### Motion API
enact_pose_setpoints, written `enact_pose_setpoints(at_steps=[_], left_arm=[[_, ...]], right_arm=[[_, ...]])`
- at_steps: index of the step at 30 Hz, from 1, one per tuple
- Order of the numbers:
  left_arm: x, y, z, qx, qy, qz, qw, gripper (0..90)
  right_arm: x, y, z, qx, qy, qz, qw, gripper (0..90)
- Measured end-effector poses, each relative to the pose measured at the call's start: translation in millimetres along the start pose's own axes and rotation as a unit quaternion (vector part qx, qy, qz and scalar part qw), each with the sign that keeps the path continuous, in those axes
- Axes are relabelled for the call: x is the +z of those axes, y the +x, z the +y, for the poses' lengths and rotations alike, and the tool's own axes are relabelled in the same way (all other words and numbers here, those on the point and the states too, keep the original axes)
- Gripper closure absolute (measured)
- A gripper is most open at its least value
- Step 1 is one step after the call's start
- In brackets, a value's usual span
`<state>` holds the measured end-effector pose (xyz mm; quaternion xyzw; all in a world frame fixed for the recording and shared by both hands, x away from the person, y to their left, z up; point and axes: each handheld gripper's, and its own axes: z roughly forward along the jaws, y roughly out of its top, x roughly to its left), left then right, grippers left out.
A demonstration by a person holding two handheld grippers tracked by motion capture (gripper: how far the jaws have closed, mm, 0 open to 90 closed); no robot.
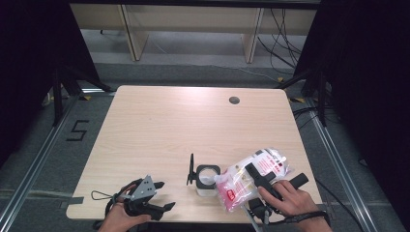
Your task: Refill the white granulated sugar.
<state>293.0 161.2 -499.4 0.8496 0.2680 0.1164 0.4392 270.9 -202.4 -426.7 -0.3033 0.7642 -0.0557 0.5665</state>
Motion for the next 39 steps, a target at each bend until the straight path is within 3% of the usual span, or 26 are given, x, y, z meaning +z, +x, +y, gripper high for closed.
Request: enact_pose_setpoints(at_steps=[25, 27, 39], left_arm=[[-0.2, 0.0, 0.2, 0.001, 0.001, 0.0, 1.0, 22.8], [1.3, -1.2, -0.2, -0.008, -0.01, -0.003, 0.9999, 22.8], [0.5, -1.6, 0.0, -0.009, -0.006, -0.003, 0.9999, 22.8]], right_arm=[[0.2, 1.0, -0.9, 0.006, -0.001, 0.003, 1.0, 55.2], [0.3, 0.9, -0.9, 0.005, -0.001, 0.002, 1.0, 55.2], [-0.3, 0.6, -1.2, 0.005, -0.001, 0.004, 1.0, 55.3]])
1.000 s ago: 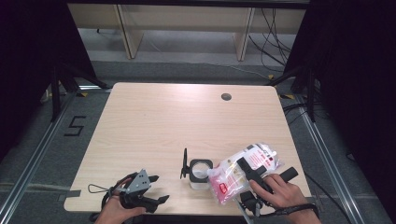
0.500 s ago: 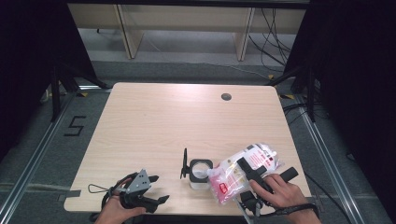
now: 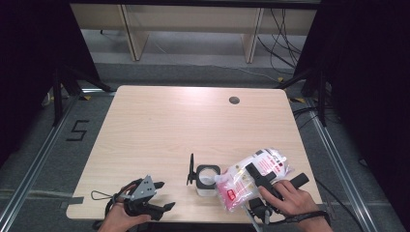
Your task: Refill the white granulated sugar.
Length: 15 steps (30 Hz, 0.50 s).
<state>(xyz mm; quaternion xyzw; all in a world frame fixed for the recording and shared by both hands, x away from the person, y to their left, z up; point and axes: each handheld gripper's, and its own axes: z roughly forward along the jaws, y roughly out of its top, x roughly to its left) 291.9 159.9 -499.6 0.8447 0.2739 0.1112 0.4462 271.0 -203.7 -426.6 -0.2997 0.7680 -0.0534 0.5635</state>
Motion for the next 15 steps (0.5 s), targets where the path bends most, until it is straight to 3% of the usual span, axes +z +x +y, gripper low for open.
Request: enact_pose_setpoints(at_steps=[15], left_arm=[[1.0, 0.1, -0.4, -0.001, -0.004, -0.002, 1.0, 22.8]], right_arm=[[-0.4, -0.1, -0.7, -0.002, 0.002, -0.001, 1.0, 55.4]])
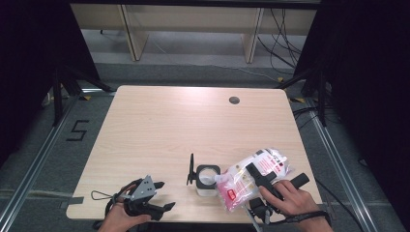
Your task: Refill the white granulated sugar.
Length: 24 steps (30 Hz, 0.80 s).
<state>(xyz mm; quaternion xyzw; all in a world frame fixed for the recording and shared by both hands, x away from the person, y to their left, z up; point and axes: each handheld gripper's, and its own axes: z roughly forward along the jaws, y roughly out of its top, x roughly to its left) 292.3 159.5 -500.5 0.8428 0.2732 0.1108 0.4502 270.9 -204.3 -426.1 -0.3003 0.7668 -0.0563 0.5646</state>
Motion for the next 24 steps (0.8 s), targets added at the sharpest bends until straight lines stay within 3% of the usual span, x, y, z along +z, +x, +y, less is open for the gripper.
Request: enact_pose_setpoints(at_steps=[5, 12, 24], left_arm=[[-0.7, 0.8, 0.2, 0.008, 0.004, 0.002, 1.0, 22.8], [0.0, -0.1, 0.0, 0.0, 0.0, 0.0, 1.0, 22.8], [-0.6, 1.0, 0.2, 0.006, 0.005, 0.001, 1.0, 22.8]], right_arm=[[0.2, 0.0, 0.2, 0.0, 0.0, 0.001, 1.0, 55.4], [0.0, -0.1, 0.0, 0.001, 0.0, 0.001, 1.0, 55.5], [0.2, -0.3, -0.6, 0.003, -0.002, 0.0, 1.0, 55.6]])
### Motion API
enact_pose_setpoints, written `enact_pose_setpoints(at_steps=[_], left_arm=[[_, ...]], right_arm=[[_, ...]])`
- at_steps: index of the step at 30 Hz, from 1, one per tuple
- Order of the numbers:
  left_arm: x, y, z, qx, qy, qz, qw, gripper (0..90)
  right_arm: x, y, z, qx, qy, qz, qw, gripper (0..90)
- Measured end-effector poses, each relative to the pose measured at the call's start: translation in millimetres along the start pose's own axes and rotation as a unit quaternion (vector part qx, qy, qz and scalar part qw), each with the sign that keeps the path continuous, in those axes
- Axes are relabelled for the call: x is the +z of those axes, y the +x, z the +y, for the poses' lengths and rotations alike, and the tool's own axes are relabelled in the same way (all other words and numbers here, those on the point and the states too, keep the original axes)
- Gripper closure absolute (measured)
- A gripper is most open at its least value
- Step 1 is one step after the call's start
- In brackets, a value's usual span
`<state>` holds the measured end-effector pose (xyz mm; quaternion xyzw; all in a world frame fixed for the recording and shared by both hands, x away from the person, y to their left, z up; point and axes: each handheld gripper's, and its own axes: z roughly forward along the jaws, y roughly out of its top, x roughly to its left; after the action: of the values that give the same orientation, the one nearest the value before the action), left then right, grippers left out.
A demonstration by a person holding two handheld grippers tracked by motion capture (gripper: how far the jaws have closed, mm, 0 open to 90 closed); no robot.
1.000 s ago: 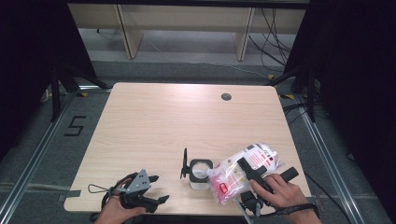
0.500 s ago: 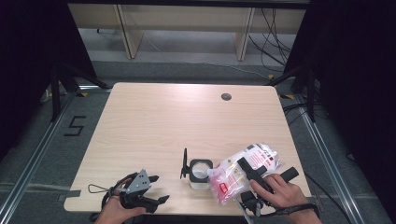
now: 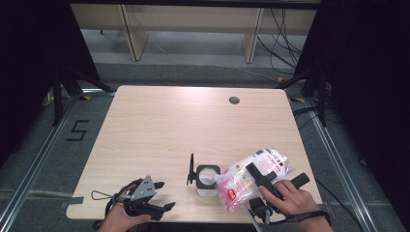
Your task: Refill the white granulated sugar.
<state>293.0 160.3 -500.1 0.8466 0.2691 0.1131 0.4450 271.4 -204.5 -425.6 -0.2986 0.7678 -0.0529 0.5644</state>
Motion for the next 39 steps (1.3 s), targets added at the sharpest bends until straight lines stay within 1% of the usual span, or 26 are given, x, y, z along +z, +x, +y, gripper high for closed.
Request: enact_pose_setpoints(at_steps=[6, 7, 8, 9, 10, 13, 15, 17, 18, 19, 20, 21, 23, 24, 25, 26, 27, 28, 29, 30, 32, 34, 36, 37, 38, 39], left_arm=[[-1.0, 0.5, 0.3, 0.004, 0.007, 0.002, 1.0, 22.8], [-0.9, 0.5, 0.3, 0.004, 0.007, 0.002, 1.0, 22.8], [-0.8, 0.1, 0.2, 0.002, 0.005, 0.001, 1.0, 22.8], [-0.8, 0.4, 0.1, 0.004, 0.005, 0.002, 1.0, 22.8], [-0.5, 0.5, -0.1, 0.004, 0.003, 0.003, 1.0, 22.8], [-1.1, 0.5, 0.3, 0.004, 0.007, 0.003, 1.0, 22.8], [-0.5, -0.4, 0.1, -0.001, 0.004, 0.0, 1.0, 22.8], [-0.9, 1.3, 0.5, 0.012, 0.008, 0.001, 0.9999, 22.8], [-0.7, 1.3, 0.5, 0.011, 0.008, 0.001, 0.9999, 22.8], [-0.7, 1.2, 0.6, 0.011, 0.008, 0.001, 0.9999, 22.8], [-0.9, 0.5, 0.4, 0.007, 0.009, 0.002, 0.9999, 22.8], [-0.5, -0.7, 0.2, -0.002, 0.004, 0.0, 1.0, 22.8], [-0.1, -0.2, 0.0, 0.001, 0.0, 0.0, 1.0, 22.8], [0.5, -1.1, -0.2, -0.006, -0.005, -0.001, 1.0, 22.8], [-0.5, -0.9, 0.2, -0.004, -0.001, 0.001, 1.0, 22.8], [0.0, -0.7, 0.0, -0.003, -0.004, 0.001, 1.0, 22.8], [-0.4, 1.9, -0.1, 0.01, 0.005, 0.003, 0.9999, 22.9], [-0.9, 0.6, 0.1, 0.004, 0.004, 0.003, 1.0, 22.8], [-0.4, 0.2, -0.1, 0.002, 0.001, 0.001, 1.0, 22.8], [-0.8, -0.1, 0.2, 0.002, 0.004, 0.001, 1.0, 22.8], [0.0, -0.1, 0.1, 0.001, 0.0, 0.0, 1.0, 22.8], [-0.1, -0.1, 0.1, 0.001, 0.0, 0.0, 1.0, 22.8], [0.3, -0.8, -0.1, -0.003, -0.005, 0.0, 1.0, 22.9], [-0.4, -1.2, 0.1, -0.005, 0.0, 0.0, 1.0, 22.8], [0.2, -0.6, 0.0, -0.003, -0.004, 0.0, 1.0, 22.8], [0.1, -0.4, -0.1, -0.003, -0.001, -0.001, 1.0, 22.9]], right_arm=[[0.2, 0.3, 0.2, 0.001, 0.001, 0.0, 1.0, 55.6], [0.3, 1.0, 0.4, 0.008, -0.001, 0.0, 1.0, 55.6], [0.3, 1.0, 0.5, 0.008, -0.001, 0.0, 1.0, 55.6], [0.2, 0.9, 0.6, 0.008, -0.001, 0.0, 1.0, 55.6], [0.0, -0.1, 0.4, 0.001, 0.0, 0.0, 1.0, 55.6], [-0.3, -0.2, 0.4, 0.002, 0.0, -0.001, 1.0, 55.7], [-0.7, -0.8, 0.7, -0.002, 0.004, -0.001, 1.0, 55.7], [-1.2, -1.7, 1.2, -0.008, 0.01, -0.001, 0.9999, 55.8], [-1.0, -1.0, 2.0, -0.003, 0.011, -0.003, 0.9999, 55.8], [-1.0, -3.1, 2.6, -0.013, 0.012, -0.002, 0.9998, 55.8], [-1.0, -2.9, 3.1, -0.012, 0.011, -0.003, 0.9999, 55.8], [-0.7, -2.2, 3.8, -0.013, 0.01, -0.003, 0.9999, 55.8], [0.5, -1.4, 5.5, -0.015, 0.011, -0.002, 0.9998, 55.9], [0.8, -0.8, 5.1, -0.012, 0.008, -0.003, 0.9999, 56.0], [0.9, -0.9, 4.6, -0.011, 0.006, 0.0, 0.9999, 56.0], [0.8, -0.7, 4.5, -0.013, 0.008, -0.002, 0.9999, 56.0], [0.8, 0.2, 4.7, -0.006, 0.008, -0.003, 0.9999, 56.0], [0.7, -0.1, 4.6, -0.006, 0.008, -0.002, 1.0, 56.0], [0.7, -0.2, 4.2, -0.007, 0.007, -0.002, 1.0, 56.0], [0.8, -0.2, 4.4, -0.009, 0.008, -0.004, 0.9999, 56.0], [0.5, -0.2, 4.7, -0.011, 0.011, -0.004, 0.9999, 56.1], [-0.3, -1.5, 3.9, -0.015, 0.009, 0.0, 0.9998, 56.1], [-0.5, -1.5, 4.0, -0.013, 0.007, 0.0, 0.9999, 56.1], [-0.4, -1.4, 4.4, -0.014, 0.008, -0.001, 0.9999, 56.1], [-0.4, -1.5, 4.5, -0.015, 0.009, -0.001, 0.9999, 56.1], [-0.3, -1.3, 4.5, -0.015, 0.008, -0.003, 0.9999, 56.1]])
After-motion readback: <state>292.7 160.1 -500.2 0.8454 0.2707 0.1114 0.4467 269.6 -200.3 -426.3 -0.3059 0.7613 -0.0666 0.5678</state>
